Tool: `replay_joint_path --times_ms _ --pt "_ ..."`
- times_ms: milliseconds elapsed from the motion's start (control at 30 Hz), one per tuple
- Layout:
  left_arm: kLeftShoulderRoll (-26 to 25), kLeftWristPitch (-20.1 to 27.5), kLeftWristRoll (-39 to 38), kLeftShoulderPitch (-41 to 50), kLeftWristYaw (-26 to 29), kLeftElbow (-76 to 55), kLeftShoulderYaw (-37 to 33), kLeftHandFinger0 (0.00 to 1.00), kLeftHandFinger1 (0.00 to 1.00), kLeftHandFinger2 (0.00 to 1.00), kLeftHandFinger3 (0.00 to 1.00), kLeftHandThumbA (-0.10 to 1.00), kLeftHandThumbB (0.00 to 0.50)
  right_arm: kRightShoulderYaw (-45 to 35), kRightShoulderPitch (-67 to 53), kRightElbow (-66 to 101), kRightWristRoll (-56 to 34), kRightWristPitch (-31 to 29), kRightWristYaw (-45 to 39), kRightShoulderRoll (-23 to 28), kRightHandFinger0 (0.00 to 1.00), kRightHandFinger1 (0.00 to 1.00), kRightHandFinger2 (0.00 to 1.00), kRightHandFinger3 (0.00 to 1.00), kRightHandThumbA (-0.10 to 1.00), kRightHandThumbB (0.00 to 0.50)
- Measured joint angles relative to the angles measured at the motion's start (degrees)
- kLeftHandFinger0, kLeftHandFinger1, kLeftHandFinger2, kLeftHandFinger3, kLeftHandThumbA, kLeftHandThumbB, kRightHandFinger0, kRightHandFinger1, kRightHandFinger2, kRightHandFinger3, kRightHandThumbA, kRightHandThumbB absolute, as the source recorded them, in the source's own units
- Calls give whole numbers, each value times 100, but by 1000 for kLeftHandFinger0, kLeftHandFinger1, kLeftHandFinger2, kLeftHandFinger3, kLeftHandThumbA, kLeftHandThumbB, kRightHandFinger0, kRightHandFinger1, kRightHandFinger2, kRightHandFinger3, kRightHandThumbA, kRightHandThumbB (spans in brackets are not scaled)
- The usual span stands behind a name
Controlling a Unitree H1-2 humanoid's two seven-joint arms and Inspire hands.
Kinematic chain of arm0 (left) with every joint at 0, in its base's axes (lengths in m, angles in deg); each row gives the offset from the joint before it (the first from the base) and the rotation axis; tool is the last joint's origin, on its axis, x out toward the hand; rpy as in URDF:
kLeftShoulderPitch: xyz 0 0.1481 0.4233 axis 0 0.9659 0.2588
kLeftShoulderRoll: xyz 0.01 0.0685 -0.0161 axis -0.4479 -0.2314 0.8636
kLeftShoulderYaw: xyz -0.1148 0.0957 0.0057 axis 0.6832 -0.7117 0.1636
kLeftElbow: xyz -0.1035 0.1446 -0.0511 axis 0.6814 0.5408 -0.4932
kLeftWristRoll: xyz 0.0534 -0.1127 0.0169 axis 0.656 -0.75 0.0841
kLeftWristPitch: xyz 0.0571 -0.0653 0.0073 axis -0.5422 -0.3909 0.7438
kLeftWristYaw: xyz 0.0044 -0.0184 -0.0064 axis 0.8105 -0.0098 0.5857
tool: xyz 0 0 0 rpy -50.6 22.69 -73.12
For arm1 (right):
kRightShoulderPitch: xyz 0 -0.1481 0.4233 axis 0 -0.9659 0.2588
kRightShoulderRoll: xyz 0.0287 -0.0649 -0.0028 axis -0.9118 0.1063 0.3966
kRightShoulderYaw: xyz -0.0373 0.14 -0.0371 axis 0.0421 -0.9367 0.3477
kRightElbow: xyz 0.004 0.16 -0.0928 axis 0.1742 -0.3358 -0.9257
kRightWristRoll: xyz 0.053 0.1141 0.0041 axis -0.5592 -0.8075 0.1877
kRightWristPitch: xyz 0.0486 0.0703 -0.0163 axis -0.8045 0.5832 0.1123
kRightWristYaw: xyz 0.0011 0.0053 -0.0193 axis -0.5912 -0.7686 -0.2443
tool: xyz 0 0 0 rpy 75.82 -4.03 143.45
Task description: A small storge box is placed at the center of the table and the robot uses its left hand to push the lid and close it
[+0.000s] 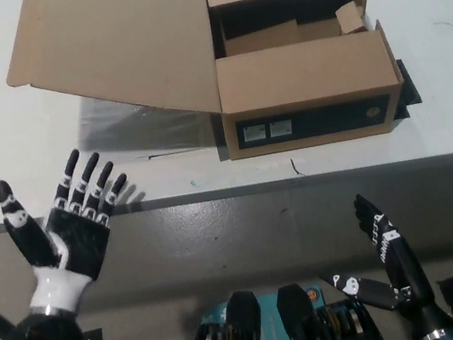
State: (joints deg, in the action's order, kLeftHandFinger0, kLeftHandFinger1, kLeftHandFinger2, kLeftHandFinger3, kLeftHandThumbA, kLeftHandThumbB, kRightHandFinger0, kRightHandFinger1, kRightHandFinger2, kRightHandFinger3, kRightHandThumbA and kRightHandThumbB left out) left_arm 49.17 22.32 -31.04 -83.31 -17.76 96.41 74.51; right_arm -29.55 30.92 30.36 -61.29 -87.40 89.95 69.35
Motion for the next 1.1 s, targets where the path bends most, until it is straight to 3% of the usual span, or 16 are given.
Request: replay_joint_path --times_ms 400,667,1100 --pt "-1 -684 -688 -845 -202 420 379 1000 1000 1000 1000 1000 406 4 34 0 17 -85 82 -1 1000 1000 1000 1000 1000 414" --pt "7 -821 -715 -1016 -206 713 389 1000 1000 1000 1000 1000 385 4 36 0 17 -130 104 -3 1000 1000 1000 1000 1000 410" --pt "36 -844 -601 -1605 -358 1584 373 1000 1000 1000 1000 1000 404 4 48 0 25 -143 144 -3 1000 1000 1000 1000 1000 413"
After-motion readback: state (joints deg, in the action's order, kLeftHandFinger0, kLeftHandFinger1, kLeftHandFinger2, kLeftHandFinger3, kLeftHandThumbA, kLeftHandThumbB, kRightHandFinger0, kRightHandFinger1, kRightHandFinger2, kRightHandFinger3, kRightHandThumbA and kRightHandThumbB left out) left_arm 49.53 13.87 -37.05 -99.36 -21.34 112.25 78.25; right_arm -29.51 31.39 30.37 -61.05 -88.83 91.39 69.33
